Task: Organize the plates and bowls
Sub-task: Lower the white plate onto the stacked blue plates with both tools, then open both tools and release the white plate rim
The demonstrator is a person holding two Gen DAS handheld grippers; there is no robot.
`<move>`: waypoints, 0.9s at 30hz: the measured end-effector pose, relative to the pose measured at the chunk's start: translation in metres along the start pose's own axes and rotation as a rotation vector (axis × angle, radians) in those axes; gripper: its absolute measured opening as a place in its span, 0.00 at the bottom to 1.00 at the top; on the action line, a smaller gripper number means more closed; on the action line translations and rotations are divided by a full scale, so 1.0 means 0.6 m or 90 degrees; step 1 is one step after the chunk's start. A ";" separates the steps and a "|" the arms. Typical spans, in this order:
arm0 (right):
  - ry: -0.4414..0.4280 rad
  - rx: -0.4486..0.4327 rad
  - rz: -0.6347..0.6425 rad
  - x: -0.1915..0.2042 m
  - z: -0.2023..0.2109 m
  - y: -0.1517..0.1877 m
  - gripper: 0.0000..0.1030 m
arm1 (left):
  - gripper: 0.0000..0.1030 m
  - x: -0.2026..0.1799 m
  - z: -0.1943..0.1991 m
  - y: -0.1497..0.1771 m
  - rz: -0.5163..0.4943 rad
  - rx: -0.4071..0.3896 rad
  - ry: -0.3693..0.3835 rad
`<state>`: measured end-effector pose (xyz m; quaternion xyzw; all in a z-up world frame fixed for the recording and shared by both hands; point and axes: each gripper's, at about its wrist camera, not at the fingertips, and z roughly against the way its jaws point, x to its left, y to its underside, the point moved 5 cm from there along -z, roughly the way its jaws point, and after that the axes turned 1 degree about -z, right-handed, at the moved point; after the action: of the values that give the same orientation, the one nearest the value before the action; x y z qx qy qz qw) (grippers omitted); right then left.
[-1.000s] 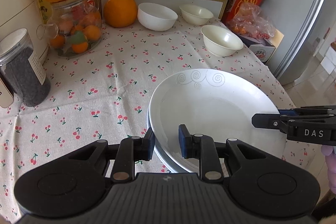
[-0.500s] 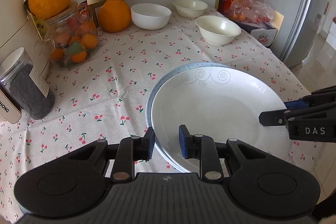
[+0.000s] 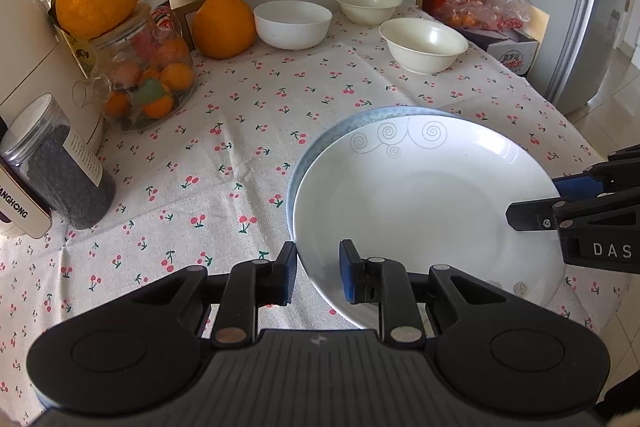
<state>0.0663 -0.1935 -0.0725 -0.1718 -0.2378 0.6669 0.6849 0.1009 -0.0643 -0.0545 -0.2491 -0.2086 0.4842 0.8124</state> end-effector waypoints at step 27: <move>-0.014 -0.037 -0.006 -0.006 0.007 -0.040 0.76 | 0.74 0.003 0.001 -0.018 0.018 -0.025 -0.002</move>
<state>0.0840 -0.1985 -0.0564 -0.1828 -0.2654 0.6583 0.6802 0.1087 -0.0670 -0.0473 -0.2668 -0.2158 0.4919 0.8002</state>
